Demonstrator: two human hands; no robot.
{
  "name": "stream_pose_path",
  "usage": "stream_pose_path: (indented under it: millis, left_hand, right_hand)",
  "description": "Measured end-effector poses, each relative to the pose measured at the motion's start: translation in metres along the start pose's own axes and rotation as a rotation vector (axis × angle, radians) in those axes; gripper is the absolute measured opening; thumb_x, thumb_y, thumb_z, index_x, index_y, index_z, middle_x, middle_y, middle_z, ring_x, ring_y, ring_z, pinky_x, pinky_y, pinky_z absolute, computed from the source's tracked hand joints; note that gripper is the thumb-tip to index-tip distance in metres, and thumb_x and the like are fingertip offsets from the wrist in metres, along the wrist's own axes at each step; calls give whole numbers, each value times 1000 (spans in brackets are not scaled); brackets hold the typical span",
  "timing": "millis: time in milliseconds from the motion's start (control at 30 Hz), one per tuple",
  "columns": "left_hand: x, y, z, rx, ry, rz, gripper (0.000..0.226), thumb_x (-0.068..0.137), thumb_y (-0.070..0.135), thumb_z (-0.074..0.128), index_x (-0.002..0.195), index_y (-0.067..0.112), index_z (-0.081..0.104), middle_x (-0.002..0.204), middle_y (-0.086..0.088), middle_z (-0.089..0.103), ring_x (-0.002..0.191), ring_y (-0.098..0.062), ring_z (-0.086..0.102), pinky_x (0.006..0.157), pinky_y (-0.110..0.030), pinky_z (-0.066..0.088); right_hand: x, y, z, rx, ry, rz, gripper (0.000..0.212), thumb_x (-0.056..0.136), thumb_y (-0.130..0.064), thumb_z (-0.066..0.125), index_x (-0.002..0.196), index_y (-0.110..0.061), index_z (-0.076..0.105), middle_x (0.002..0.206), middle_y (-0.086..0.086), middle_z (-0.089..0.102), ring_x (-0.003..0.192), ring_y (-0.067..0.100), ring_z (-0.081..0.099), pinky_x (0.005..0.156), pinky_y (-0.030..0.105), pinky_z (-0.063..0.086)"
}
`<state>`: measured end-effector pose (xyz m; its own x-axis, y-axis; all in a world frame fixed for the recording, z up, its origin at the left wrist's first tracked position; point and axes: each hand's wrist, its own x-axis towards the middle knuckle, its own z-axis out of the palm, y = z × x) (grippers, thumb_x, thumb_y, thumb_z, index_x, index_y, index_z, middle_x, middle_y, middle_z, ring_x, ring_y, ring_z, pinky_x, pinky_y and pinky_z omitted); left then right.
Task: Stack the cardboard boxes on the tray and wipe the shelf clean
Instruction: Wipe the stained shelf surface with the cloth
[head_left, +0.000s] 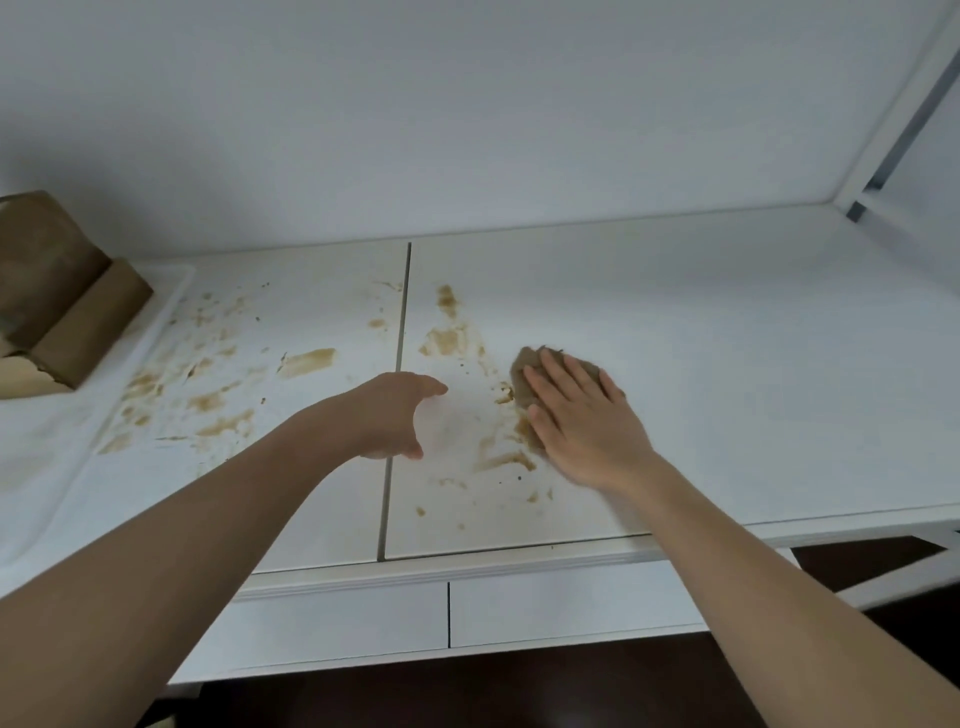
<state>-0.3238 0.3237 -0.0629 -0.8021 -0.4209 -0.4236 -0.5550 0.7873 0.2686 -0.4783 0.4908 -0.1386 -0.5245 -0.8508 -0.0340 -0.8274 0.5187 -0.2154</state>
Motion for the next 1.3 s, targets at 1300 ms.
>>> stream_pose_path:
  millis: [1300]
  left_hand:
    - [-65, -24, 30, -141, -58, -264, 95, 77, 15, 77, 152, 25, 18, 157, 7, 19, 143, -16, 22, 116, -32, 20]
  right_hand:
    - [-45, 36, -10, -59, -15, 29, 60, 99, -47, 5, 155, -26, 6, 163, -8, -8, 149, 9, -9, 119, 33, -8]
